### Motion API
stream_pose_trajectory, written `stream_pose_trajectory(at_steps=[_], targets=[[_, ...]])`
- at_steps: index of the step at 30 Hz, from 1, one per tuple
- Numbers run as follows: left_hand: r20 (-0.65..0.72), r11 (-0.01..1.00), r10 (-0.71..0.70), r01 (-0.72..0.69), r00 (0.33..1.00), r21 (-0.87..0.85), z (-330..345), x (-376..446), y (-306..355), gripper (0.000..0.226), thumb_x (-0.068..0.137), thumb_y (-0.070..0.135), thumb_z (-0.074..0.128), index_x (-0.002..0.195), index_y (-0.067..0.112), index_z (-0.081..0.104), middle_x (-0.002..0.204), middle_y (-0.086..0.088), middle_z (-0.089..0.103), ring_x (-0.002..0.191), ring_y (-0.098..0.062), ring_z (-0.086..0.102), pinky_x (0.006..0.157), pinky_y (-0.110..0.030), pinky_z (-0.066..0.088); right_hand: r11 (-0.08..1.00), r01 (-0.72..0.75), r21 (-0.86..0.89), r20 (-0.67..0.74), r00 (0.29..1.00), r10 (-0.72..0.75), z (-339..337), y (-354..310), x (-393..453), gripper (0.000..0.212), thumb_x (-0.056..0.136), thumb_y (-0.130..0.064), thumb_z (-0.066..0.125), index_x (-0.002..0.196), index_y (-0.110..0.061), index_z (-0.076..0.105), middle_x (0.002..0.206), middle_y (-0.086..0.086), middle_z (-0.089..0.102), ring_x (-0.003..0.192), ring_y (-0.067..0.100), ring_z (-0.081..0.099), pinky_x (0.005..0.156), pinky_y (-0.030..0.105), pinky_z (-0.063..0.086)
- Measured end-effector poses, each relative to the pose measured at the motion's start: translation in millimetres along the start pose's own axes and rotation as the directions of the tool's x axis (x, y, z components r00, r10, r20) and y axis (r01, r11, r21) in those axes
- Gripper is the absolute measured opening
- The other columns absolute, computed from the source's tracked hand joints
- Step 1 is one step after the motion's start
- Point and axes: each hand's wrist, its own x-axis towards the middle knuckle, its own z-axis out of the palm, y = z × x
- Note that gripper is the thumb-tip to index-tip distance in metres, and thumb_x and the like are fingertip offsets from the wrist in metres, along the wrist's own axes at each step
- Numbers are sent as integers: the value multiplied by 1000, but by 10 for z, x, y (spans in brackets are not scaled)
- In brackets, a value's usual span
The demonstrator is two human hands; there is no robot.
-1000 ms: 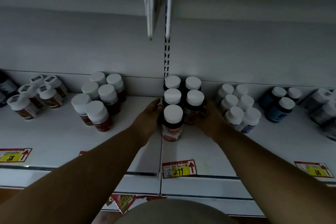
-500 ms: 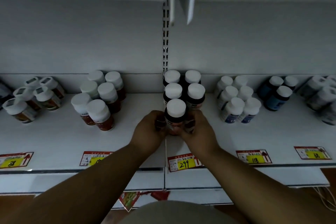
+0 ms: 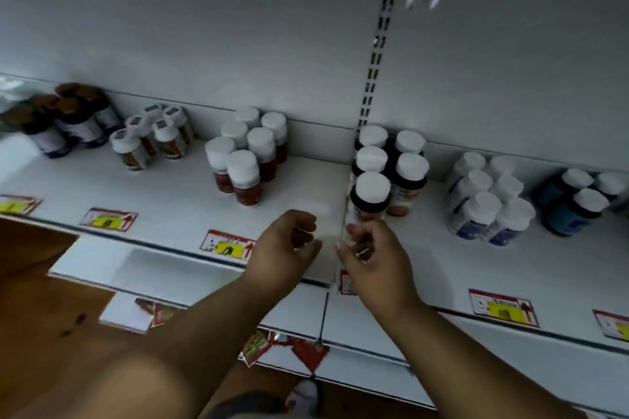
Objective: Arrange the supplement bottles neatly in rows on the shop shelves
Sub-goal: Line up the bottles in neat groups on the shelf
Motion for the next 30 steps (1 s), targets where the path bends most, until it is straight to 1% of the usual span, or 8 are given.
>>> stream_pose_trajectory(at_steps=[2,6,12,15,18,22,26,30], targets=[[-18,1000,-23,23,1000,-16,-116,-131,-51,29,87,19,71,111,30,59,102,17,65,93,5,62,81,-13,50,999,-9,39,90,996,5,126,-150,-87,24,84,-36,73,96,-26,55,86,-7,58,77,7,58,68,30,55],[-53,999,-19,18,998,-29,-403,-245,-219,29,87,18,71,110,32,58,103,16,66,95,5,62,81,-13,51,998,53,38,163,985,-59,414,-446,-137,21,86,-33,71,97,-24,56,86,-9,59,78,2,56,67,16,47],[-72,999,-37,40,997,29,-990,71,-629,32,88,23,70,117,31,57,107,13,61,92,0,60,71,-13,51,999,42,-30,75,996,-40,965,-684,225,26,84,-34,73,98,-22,54,90,-5,60,79,6,57,65,19,44],[-101,996,-79,83,992,29,-1322,368,-838,42,86,26,71,123,32,52,115,12,57,98,-4,58,72,-16,49,999,-37,-8,45,998,38,1298,-743,396,46,81,-35,76,118,-22,51,113,-5,56,98,11,57,82,25,48],[-54,996,-63,66,997,52,-1550,713,-990,53,83,25,75,129,29,47,124,8,54,103,-7,56,80,-19,44,996,-86,-11,-2,996,86,1558,-883,574,64,79,-37,78,132,-22,45,126,-4,48,112,13,53,92,30,47],[27,997,-44,42,999,67,-1646,996,-1048,63,81,25,77,134,22,44,130,2,52,105,-9,54,85,-23,44,1000,5,23,-84,996,-3,1662,-1073,718,45,76,-24,81,108,-29,51,102,-12,53,98,5,54,77,16,41],[119,999,-22,17,993,46,-1604,1212,-1051,85,69,48,80,140,27,39,138,4,52,119,-13,55,99,-39,49,999,-48,22,-33,998,49,1687,-1018,882,62,65,-36,83,118,-23,52,116,-9,59,109,10,57,89,33,49],[204,999,40,-40,978,-3,-1576,1319,-982,58,77,34,80,124,44,46,127,14,59,112,-6,56,96,-29,45,998,0,69,39,999,-3,1709,-944,997,56,71,-21,77,123,-29,57,121,-9,66,111,8,61,95,36,51]])
